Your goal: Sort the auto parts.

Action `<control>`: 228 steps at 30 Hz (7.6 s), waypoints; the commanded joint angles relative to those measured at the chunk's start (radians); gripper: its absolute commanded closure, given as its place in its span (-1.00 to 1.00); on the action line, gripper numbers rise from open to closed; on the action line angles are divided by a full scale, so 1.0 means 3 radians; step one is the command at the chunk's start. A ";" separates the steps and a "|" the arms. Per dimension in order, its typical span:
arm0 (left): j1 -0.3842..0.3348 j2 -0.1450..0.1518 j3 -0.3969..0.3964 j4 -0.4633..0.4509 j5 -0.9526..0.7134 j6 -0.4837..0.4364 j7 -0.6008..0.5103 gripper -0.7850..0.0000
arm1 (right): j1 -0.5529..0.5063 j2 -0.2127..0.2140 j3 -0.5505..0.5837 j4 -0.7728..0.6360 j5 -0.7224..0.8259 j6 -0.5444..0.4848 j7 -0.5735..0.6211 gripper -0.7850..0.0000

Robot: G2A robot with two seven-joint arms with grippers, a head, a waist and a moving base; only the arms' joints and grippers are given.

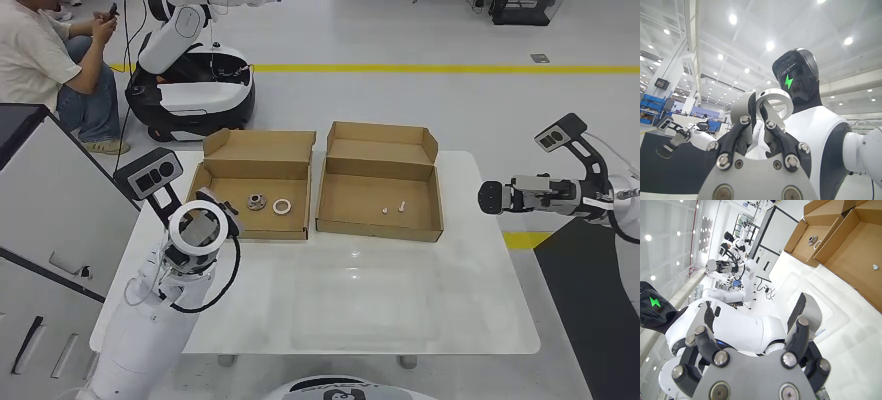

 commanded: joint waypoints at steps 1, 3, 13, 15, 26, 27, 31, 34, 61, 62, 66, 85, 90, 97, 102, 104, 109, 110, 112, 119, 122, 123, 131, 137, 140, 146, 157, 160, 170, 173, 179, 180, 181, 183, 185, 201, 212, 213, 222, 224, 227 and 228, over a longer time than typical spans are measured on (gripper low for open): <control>0.0000 0.0001 0.0000 0.0001 0.0000 0.0000 0.0000 1.00 | 0.0000 0.0000 0.0000 0.0000 0.0000 0.0000 0.0000 -1.00; 0.0000 0.0001 0.0000 0.0001 0.0000 0.0000 0.0000 1.00 | 0.0000 0.0000 0.0000 0.0000 0.0000 0.0000 0.0000 -1.00; 0.0000 0.0001 0.0000 0.0001 0.0000 0.0000 0.0000 1.00 | 0.0000 0.0000 0.0000 0.0000 0.0000 0.0000 0.0000 -1.00; 0.0000 0.0001 0.0000 0.0001 0.0000 0.0000 0.0000 1.00 | 0.0000 0.0000 0.0000 0.0000 0.0000 0.0000 0.0000 -1.00; -0.0147 -0.0033 0.0067 0.0241 0.0440 0.0174 0.0180 1.00 | 0.0000 0.0000 0.0000 0.0000 0.0000 0.0000 0.0000 -1.00; -0.0173 -0.0038 0.0079 0.0306 0.0529 0.0183 0.0187 1.00 | 0.0000 0.0000 0.0000 0.0000 0.0000 0.0000 0.0000 -1.00; -0.0259 -0.0040 0.0094 0.0531 0.0891 0.0294 0.0124 1.00 | 0.0000 0.0000 0.0000 0.0000 0.0000 0.0000 0.0000 -1.00; -0.0315 -0.0042 0.0090 0.0632 0.1002 0.0362 0.0157 1.00 | 0.0000 0.0000 0.0000 0.0000 0.0000 0.0000 0.0000 -1.00; -0.0963 0.0139 -0.0239 0.1648 0.2965 0.1484 -0.0672 1.00 | 0.0000 0.0000 0.0000 0.0000 0.0000 0.0000 0.0000 -1.00; -0.0972 0.0147 -0.0239 0.1634 0.3042 0.1485 -0.0694 1.00 | 0.0000 0.0000 0.0000 0.0000 0.0000 0.0000 0.0000 -1.00; -0.1085 0.0169 -0.0207 0.1674 0.3285 0.1491 -0.0783 1.00 | 0.0000 0.0000 0.0000 0.0000 0.0000 0.0000 0.0000 -1.00; -0.1819 0.0163 0.0317 0.2142 0.3623 0.1473 -0.1244 1.00 | 0.0000 0.0000 0.0000 0.0000 0.0000 0.0000 0.0000 -1.00; -0.1819 0.0163 0.0317 0.2142 0.3623 0.1473 -0.1244 1.00 | 0.0000 0.0000 0.0000 0.0000 0.0000 0.0000 0.0000 -1.00; -0.1808 0.0175 0.0404 0.2051 0.4069 0.1879 -0.1215 1.00 | 0.0000 0.0000 0.0000 0.0000 0.0000 0.0000 0.0000 -1.00; -0.1846 0.0179 0.0534 0.2124 0.4426 0.2200 -0.1312 1.00 | 0.0000 0.0000 0.0000 0.0000 0.0000 0.0000 0.0000 -1.00; -0.1903 0.0182 0.0607 0.2147 0.4661 0.2301 -0.1399 1.00 | 0.0000 0.0000 0.0000 0.0000 0.0000 0.0000 0.0000 -1.00; -0.1983 0.0173 0.0740 0.2297 0.4882 0.2555 -0.1557 1.00 | 0.0000 0.0000 0.0000 0.0000 0.0000 0.0000 0.0000 -1.00; -0.2000 0.0171 0.0765 0.2318 0.4926 0.2585 -0.1579 1.00 | 0.0000 0.0000 0.0000 0.0000 0.0000 0.0000 0.0000 -1.00; -0.2039 0.0169 0.0806 0.2383 0.5042 0.2669 -0.1626 1.00 | 0.0000 0.0000 0.0000 0.0000 0.0000 0.0000 0.0000 -1.00; -0.2127 0.0151 0.0947 0.2558 0.5395 0.2912 -0.1594 1.00 | 0.0000 0.0000 0.0000 0.0000 0.0000 0.0000 0.0000 -1.00; -0.2147 0.0137 0.1018 0.2622 0.5524 0.2998 -0.1550 1.00 | 0.0000 0.0000 0.0000 0.0000 0.0000 0.0000 0.0000 -1.00; -0.2155 0.0130 0.1044 0.2639 0.5557 0.3018 -0.1536 1.00 | 0.0000 0.0000 0.0000 0.0000 0.0000 0.0000 0.0000 -1.00; -0.2253 0.0065 0.1242 0.2867 0.5811 0.3205 -0.1449 1.00 | 0.0000 0.0000 0.0000 0.0000 0.0000 0.0000 0.0000 -1.00; -0.2331 0.0015 0.1356 0.3006 0.5951 0.3285 -0.1407 1.00 | 0.0000 0.0000 0.0000 0.0000 0.0000 0.0000 0.0000 -1.00; -0.2363 -0.0005 0.1409 0.3073 0.6049 0.3320 -0.1397 1.00 | 0.0000 0.0000 0.0000 0.0000 0.0000 0.0000 0.0000 -1.00; -0.2383 -0.0046 0.1483 0.3213 0.6143 0.3357 -0.1355 1.00 | 0.0000 0.0000 0.0000 0.0000 0.0000 0.0000 0.0000 -1.00; -0.2414 -0.0094 0.1500 0.3341 0.6175 0.3355 -0.1346 0.28 | 0.0000 0.0000 0.0000 0.0000 0.0000 0.0000 0.0000 -1.00; -0.2413 -0.0101 0.1491 0.3366 0.6180 0.3351 -0.1349 0.08 | 0.0000 0.0000 0.0000 0.0000 0.0000 0.0000 0.0000 -1.00; -0.2393 -0.0080 0.1356 0.3275 0.6187 0.3333 -0.1355 -0.55 | 0.0000 0.0000 0.0000 0.0000 0.0000 0.0000 0.0000 -1.00; -0.2356 -0.0054 0.1273 0.3165 0.6188 0.3319 -0.1386 -1.00 | 0.0000 0.0000 0.0000 0.0000 0.0000 0.0000 0.0000 -1.00; -0.2231 0.0025 0.1036 0.2860 0.6208 0.3298 -0.1442 -1.00 | 0.0000 0.0000 0.0000 0.0000 0.0000 0.0000 0.0000 -1.00; -0.2198 0.0041 0.0981 0.2794 0.6194 0.3283 -0.1444 -1.00 | 0.0000 0.0000 0.0000 0.0000 0.0000 0.0000 0.0000 -1.00; -0.2162 0.0059 0.0917 0.2717 0.6166 0.3259 -0.1426 -1.00 | 0.0000 0.0000 0.0000 0.0000 0.0000 0.0000 0.0000 -1.00; -0.2069 0.0096 0.0756 0.2549 0.6042 0.3183 -0.1369 -1.00 | 0.0000 0.0000 0.0000 0.0000 0.0000 0.0000 0.0000 -1.00; -0.1953 0.0139 0.0597 0.2363 0.5962 0.3081 -0.1314 -1.00 | 0.0000 0.0000 0.0000 0.0000 0.0000 0.0000 0.0000 -1.00; -0.0977 0.0368 -0.0505 0.1360 0.4780 0.2072 -0.0990 -1.00 | 0.0000 0.0000 0.0000 0.0000 0.0000 0.0000 0.0000 -1.00; -0.0461 0.0487 -0.1262 0.1137 0.3823 0.1515 -0.0869 -1.00 | 0.0000 0.0000 0.0000 0.0000 0.0000 0.0000 0.0000 -1.00; -0.0424 0.0496 -0.1319 0.1126 0.3736 0.1476 -0.0863 -1.00 | 0.0000 0.0000 0.0000 0.0000 0.0000 0.0000 0.0000 -1.00; -0.0239 0.0571 -0.1699 0.1126 0.3160 0.1213 -0.0874 -1.00 | 0.0000 0.0000 0.0000 0.0000 0.0000 0.0000 0.0000 -1.00; -0.0207 0.0588 -0.1774 0.1132 0.3002 0.1135 -0.0893 -1.00 | 0.0000 0.0000 0.0000 0.0000 0.0000 0.0000 0.0000 -1.00; -0.0166 0.0610 -0.1850 0.1150 0.2772 0.1002 -0.0968 -1.00 | 0.0000 0.0000 0.0000 0.0000 0.0000 0.0000 0.0000 -1.00; -0.0177 0.0604 -0.1833 0.1142 0.2840 0.1039 -0.0941 -1.00 | 0.0000 0.0000 0.0000 0.0000 0.0000 0.0000 0.0000 -1.00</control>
